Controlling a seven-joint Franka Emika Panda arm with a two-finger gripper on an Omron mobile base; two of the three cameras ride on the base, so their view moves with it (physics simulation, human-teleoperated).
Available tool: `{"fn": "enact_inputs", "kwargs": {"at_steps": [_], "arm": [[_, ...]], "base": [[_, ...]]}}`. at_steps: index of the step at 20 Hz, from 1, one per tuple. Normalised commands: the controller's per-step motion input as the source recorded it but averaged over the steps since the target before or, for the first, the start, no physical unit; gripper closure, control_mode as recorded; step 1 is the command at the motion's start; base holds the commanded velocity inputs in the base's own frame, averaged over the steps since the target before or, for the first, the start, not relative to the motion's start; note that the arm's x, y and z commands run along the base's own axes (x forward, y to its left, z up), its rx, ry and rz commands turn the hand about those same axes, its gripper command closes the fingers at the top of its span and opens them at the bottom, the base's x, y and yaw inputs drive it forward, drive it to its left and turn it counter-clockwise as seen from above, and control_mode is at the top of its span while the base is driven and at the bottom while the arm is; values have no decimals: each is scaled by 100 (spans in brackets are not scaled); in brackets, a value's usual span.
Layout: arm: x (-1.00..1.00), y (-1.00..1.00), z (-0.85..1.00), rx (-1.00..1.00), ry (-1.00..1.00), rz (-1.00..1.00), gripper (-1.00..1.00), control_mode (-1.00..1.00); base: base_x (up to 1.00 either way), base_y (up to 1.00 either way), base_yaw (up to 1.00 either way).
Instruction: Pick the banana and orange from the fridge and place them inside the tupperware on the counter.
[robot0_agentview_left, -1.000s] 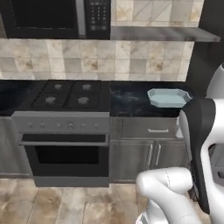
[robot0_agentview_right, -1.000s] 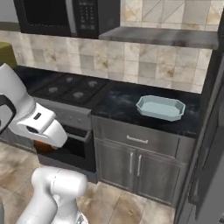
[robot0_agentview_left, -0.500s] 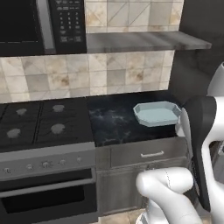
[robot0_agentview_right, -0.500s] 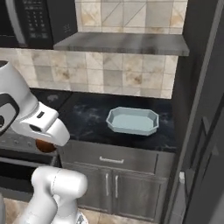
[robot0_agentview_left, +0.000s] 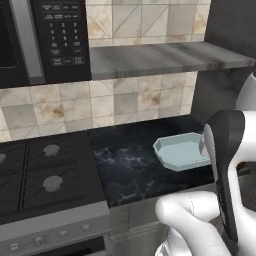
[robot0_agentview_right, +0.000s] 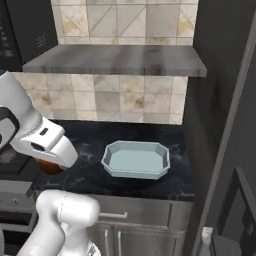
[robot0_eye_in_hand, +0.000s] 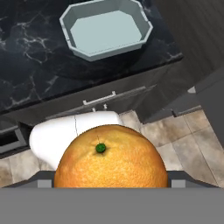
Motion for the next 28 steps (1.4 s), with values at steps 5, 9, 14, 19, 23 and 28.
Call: {"fn": "enact_inputs", "kwargs": {"at_steps": [5, 9, 14, 19, 23, 28], "arm": [[0, 0, 0, 0, 0, 0, 100, 100], [0, 0, 0, 0, 0, 0, 100, 100], [16, -8, -14, 0, 0, 0, 100, -100], [34, -21, -29, 0, -4, 0, 100, -100], [42, -15, -39, 0, 0, 0, 100, -100], [56, -23, -33, 2, 0, 1, 100, -100]], "base": [[45, -1, 0], [38, -14, 0], [9, -4, 0], [0, 0, 0], [0, 0, 0], [0, 0, 0]]}}
